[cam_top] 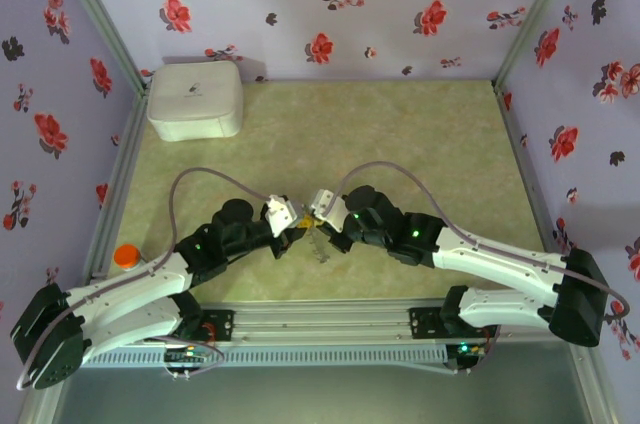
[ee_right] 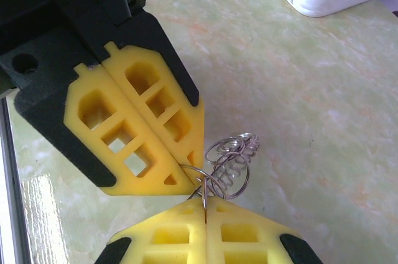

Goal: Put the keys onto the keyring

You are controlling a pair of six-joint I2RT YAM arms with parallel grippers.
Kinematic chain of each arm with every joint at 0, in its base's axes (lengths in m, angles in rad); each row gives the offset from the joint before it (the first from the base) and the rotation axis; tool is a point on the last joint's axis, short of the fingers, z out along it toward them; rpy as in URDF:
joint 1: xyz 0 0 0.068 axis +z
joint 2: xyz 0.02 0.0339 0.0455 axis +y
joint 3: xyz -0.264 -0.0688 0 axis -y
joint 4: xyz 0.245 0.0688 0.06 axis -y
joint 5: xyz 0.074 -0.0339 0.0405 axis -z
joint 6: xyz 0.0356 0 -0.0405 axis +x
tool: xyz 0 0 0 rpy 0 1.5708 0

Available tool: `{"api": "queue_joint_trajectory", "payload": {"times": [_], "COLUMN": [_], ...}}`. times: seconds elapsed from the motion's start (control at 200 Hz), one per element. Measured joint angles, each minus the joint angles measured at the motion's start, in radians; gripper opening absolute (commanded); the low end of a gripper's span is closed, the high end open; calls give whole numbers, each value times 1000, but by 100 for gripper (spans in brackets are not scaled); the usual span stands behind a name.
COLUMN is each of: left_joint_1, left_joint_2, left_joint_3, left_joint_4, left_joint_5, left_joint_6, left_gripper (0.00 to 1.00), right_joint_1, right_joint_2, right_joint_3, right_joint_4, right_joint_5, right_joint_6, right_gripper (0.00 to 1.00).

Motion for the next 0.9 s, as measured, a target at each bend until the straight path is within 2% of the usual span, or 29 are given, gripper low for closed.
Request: {"api": "queue_joint_trajectory", "payload": {"times": [0.375,0.85,0.9], "left_joint_1": [0,-1,-2], "left_joint_2": [-27,-51,-51], "left_joint_3": [0,0,-1], "left_joint_4": [21,22,23], "left_joint_5": [-57,-101,-105], "left_joint_6": [31,92,100], "left_gripper": [0,0,0], "right_joint_1": [2,2,1], "right_joint_2": [0,-12,-12], "right_joint_3": [-1,-1,-1], "right_joint_4": [48,58,58], "right_joint_5": [26,39,39], "right_joint_6": [141,178,178], "right_gripper": [0,0,5]}}
